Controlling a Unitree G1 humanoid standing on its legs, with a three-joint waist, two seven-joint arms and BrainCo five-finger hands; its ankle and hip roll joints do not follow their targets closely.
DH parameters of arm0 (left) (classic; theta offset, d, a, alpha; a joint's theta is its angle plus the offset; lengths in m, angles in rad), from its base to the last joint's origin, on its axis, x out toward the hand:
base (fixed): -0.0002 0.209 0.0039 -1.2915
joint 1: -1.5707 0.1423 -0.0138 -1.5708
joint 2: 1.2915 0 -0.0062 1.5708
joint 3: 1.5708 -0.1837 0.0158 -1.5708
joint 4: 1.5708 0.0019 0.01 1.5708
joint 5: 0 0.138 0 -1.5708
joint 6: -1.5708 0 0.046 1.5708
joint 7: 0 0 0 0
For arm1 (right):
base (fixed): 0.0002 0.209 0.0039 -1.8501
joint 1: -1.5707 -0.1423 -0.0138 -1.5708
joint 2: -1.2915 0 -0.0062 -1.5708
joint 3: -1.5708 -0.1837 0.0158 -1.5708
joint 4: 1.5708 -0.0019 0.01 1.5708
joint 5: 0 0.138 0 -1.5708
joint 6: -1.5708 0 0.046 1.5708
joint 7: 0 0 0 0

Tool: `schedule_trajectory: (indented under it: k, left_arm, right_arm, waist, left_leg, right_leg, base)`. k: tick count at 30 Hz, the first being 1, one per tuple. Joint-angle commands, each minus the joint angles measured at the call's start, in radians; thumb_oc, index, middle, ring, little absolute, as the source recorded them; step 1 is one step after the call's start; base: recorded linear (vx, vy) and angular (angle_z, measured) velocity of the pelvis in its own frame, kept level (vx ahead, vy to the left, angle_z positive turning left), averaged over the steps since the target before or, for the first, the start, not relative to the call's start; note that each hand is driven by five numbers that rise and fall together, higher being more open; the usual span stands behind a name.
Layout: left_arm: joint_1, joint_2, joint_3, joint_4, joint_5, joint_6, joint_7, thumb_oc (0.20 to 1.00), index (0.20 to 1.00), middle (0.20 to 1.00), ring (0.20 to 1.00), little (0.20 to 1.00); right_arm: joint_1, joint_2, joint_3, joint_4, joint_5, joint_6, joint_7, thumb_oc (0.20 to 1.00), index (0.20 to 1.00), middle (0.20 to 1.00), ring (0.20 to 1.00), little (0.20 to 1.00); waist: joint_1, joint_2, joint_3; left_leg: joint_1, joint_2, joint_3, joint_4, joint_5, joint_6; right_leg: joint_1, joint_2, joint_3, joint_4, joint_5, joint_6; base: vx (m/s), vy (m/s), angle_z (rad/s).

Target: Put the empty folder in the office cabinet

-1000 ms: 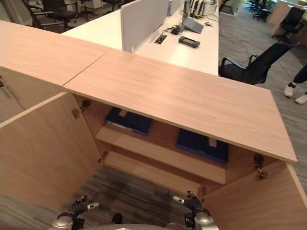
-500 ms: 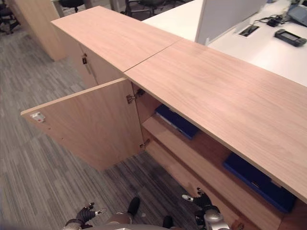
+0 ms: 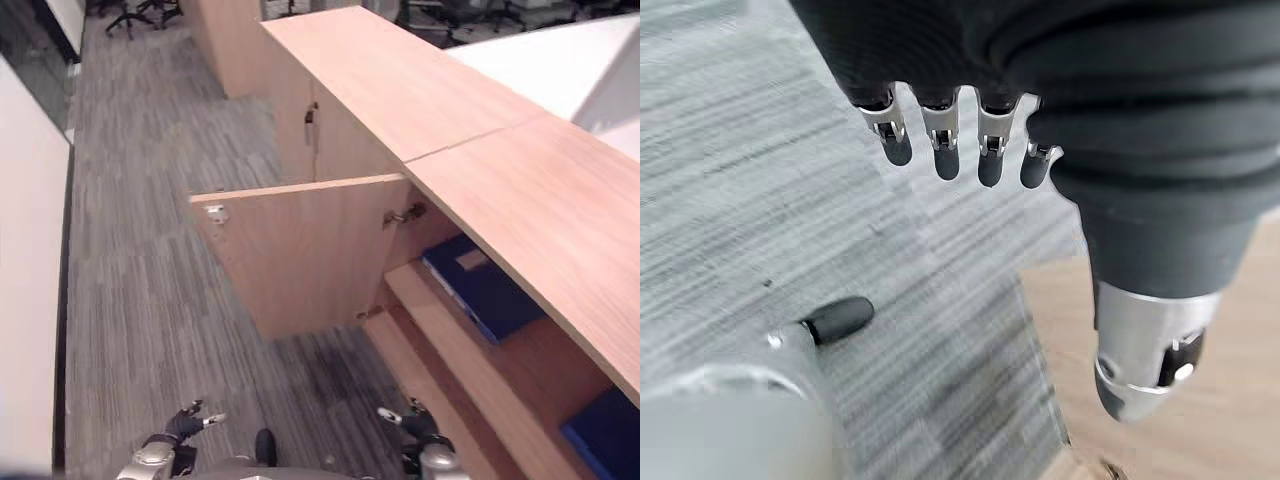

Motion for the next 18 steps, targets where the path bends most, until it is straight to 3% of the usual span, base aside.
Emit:
schedule_trajectory:
  k: [1, 4, 5, 7, 8, 9, 11, 14, 18]
  left_arm:
    - [-0.052, -0.016, -0.003, 0.040, 0.046, -0.011, 0.003, 1.000, 1.000, 1.000, 1.000, 1.000]
    - [-0.068, -0.003, -0.005, 0.040, 0.050, -0.005, 0.003, 1.000, 1.000, 1.000, 1.000, 1.000]
    - [-0.078, 0.008, -0.006, 0.042, 0.051, -0.002, 0.000, 1.000, 1.000, 1.000, 1.000, 1.000]
    - [-0.089, 0.028, 0.001, 0.037, 0.061, 0.000, 0.004, 1.000, 1.000, 1.000, 1.000, 1.000]
    - [-0.089, 0.038, 0.010, 0.033, 0.054, 0.000, 0.009, 1.000, 1.000, 1.000, 1.000, 1.000]
    - [-0.085, 0.044, 0.016, 0.028, 0.047, -0.002, 0.009, 1.000, 1.000, 1.000, 1.000, 1.000]
    - [-0.085, 0.040, 0.006, 0.017, 0.036, -0.014, 0.004, 1.000, 1.000, 1.000, 1.000, 1.000]
    - [-0.098, 0.029, -0.013, 0.026, 0.049, -0.020, 0.003, 1.000, 1.000, 1.000, 1.000, 1.000]
    - [-0.081, 0.011, -0.006, 0.013, 0.020, -0.031, 0.003, 1.000, 1.000, 1.000, 1.000, 1.000]
  right_arm:
    - [-0.021, -0.029, -0.019, 0.008, 0.043, -0.003, -0.014, 1.000, 1.000, 1.000, 1.000, 1.000]
    - [-0.027, -0.012, -0.025, 0.012, 0.046, 0.000, -0.019, 1.000, 1.000, 1.000, 1.000, 1.000]
    - [-0.034, -0.003, -0.029, 0.018, 0.050, 0.002, -0.020, 1.000, 1.000, 1.000, 1.000, 1.000]
    - [-0.044, 0.013, -0.025, 0.020, 0.047, 0.009, -0.017, 1.000, 1.000, 1.000, 1.000, 1.000]
    - [-0.052, 0.017, -0.023, 0.022, 0.045, 0.010, -0.014, 1.000, 1.000, 1.000, 1.000, 1.000]
    - [-0.051, 0.017, -0.022, 0.020, 0.047, 0.008, -0.014, 1.000, 1.000, 1.000, 1.000, 1.000]
    - [-0.030, 0.009, -0.031, 0.021, 0.059, 0.000, -0.016, 1.000, 1.000, 1.000, 1.000, 1.000]
    - [-0.015, 0.008, -0.042, 0.065, 0.069, 0.000, -0.016, 1.000, 1.000, 1.000, 1.000, 1.000]
    - [0.001, 0.007, -0.035, 0.086, 0.065, -0.002, -0.011, 1.000, 1.000, 1.000, 1.000, 1.000]
  waist:
    - [0.010, 0.011, 0.013]
    - [0.019, -0.005, 0.018]
    - [0.025, -0.009, 0.026]
    - [0.018, -0.013, 0.055]
    - [0.012, 0.001, 0.075]
    - [0.012, 0.010, 0.079]
    - [-0.007, 0.021, 0.081]
    - [-0.023, 0.007, 0.069]
    - [-0.013, -0.001, 0.045]
  left_leg:
    - [0.042, 0.075, -0.019, 0.041, -0.095, -0.085]
    - [0.032, 0.046, -0.043, 0.036, -0.102, -0.064]
    - [0.026, 0.029, -0.046, 0.038, -0.115, -0.050]
    - [0.043, 0.018, -0.041, 0.039, -0.129, -0.030]
    - [0.055, 0.023, -0.042, 0.039, -0.128, -0.020]
    - [0.070, 0.026, -0.043, 0.032, -0.130, -0.018]
    - [0.100, 0.005, -0.092, 0.009, -0.132, -0.013]
    - [0.110, -0.023, -0.121, 0.001, -0.141, -0.011]
    - [0.121, -0.028, -0.124, -0.007, -0.147, -0.011]
  right_leg:
    - [-0.051, 0.021, 0.013, -0.046, 0.084, 0.026]
    - [-0.065, -0.007, 0.004, 0.012, 0.082, 0.037]
    - [-0.083, -0.030, -0.008, 0.076, 0.080, 0.047]
    - [-0.139, -0.069, 0.009, 0.221, 0.132, 0.071]
    - [-0.188, -0.058, 0.052, 0.310, 0.161, 0.083]
    - [-0.209, -0.041, 0.076, 0.326, 0.150, 0.083]
    - [-0.217, 0.051, 0.130, 0.228, 0.072, 0.047]
    - [-0.188, 0.059, 0.166, 0.102, 0.089, 0.045]
    - [-0.158, 0.065, 0.209, 0.049, 0.114, 0.048]
  base:
    - [0.03, 0.158, 0.35]
    - [-0.02, 0.176, 0.20]
    - [-0.02, 0.283, 0.30]
    - [-0.02, 0.286, 0.70]
    - [-0.01, 0.204, 0.57]
    - [0.08, 0.215, 0.12]
    - [0.16, 0.114, 0.01]
    - [0.12, -0.007, 1.13]
    - [0.11, -0.030, 0.44]
